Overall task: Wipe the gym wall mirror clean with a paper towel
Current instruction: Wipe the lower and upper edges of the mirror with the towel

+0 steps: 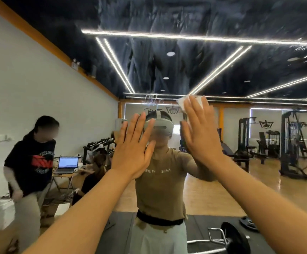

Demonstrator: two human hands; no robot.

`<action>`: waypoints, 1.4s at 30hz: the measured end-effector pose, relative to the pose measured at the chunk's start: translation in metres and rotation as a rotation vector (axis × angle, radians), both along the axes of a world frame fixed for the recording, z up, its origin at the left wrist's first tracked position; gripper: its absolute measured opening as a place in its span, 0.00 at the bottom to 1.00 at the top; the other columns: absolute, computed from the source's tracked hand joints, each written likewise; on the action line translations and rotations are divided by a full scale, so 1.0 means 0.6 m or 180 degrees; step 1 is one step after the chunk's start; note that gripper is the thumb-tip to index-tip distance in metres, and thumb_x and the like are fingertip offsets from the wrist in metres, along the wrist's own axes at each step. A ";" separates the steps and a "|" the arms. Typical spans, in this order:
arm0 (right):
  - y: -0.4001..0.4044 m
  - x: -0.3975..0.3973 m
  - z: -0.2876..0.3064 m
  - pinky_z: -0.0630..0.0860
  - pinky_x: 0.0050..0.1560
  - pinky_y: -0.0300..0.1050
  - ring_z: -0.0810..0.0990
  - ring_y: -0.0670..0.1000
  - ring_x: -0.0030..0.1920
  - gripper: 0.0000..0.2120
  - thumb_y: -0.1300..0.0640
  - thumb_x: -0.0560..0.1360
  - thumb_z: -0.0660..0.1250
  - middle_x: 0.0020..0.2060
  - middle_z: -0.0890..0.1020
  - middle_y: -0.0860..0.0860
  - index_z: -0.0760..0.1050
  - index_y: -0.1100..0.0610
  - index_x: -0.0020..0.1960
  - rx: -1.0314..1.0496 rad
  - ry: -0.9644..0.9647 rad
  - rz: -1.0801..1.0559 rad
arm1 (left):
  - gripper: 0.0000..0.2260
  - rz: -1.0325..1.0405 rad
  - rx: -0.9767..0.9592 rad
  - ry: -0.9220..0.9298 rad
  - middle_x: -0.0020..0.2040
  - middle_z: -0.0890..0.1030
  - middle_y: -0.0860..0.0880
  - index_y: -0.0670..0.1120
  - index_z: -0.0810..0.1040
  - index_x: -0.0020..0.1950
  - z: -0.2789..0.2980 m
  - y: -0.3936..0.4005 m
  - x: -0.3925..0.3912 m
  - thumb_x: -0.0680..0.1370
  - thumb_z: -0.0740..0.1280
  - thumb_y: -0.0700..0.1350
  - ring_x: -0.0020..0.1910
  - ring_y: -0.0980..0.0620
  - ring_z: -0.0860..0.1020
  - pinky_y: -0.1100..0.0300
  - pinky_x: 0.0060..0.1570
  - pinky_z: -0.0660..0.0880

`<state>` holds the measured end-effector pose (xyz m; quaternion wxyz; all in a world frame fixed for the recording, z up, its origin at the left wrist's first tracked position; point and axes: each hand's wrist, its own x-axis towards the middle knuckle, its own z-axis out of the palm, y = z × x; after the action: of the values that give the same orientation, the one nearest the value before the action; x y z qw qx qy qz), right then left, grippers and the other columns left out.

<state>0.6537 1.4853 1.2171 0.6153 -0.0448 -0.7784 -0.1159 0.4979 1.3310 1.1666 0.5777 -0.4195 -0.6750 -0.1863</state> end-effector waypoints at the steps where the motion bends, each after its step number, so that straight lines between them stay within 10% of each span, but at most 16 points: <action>1: 0.002 0.001 -0.038 0.48 0.80 0.57 0.49 0.57 0.80 0.27 0.49 0.84 0.52 0.80 0.56 0.54 0.57 0.57 0.80 0.0054 -0.0076 -0.0008 | 0.28 0.0002 -0.0004 -0.0012 0.83 0.43 0.46 0.49 0.45 0.83 0.000 0.000 0.000 0.85 0.45 0.56 0.81 0.47 0.41 0.47 0.78 0.40; 10: 0.026 0.012 -0.101 0.50 0.79 0.57 0.56 0.61 0.79 0.27 0.51 0.84 0.53 0.79 0.59 0.57 0.57 0.59 0.80 0.1025 -0.0582 -0.0569 | 0.28 -0.0026 -0.0083 -0.0107 0.82 0.41 0.46 0.49 0.43 0.83 0.001 -0.007 0.002 0.84 0.45 0.56 0.81 0.47 0.39 0.49 0.78 0.36; 23: -0.064 -0.067 0.241 0.44 0.78 0.57 0.50 0.62 0.80 0.24 0.54 0.85 0.52 0.79 0.58 0.57 0.57 0.59 0.79 -0.0191 0.0432 -0.0346 | 0.27 0.0010 0.0047 0.0016 0.83 0.43 0.45 0.47 0.46 0.83 0.000 -0.005 0.004 0.85 0.42 0.56 0.81 0.46 0.43 0.47 0.78 0.40; 42: -0.042 -0.040 -0.136 0.45 0.80 0.56 0.49 0.57 0.81 0.28 0.51 0.83 0.54 0.81 0.54 0.53 0.55 0.58 0.81 0.0311 -0.0099 -0.0136 | 0.29 -0.0075 -0.0219 -0.0017 0.83 0.43 0.45 0.48 0.44 0.83 0.004 -0.020 0.000 0.85 0.48 0.56 0.81 0.47 0.41 0.51 0.78 0.36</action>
<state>0.6297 1.4600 1.1356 0.6020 -0.0295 -0.7802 -0.1676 0.4980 1.3192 1.1689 0.5589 -0.4465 -0.6776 -0.1708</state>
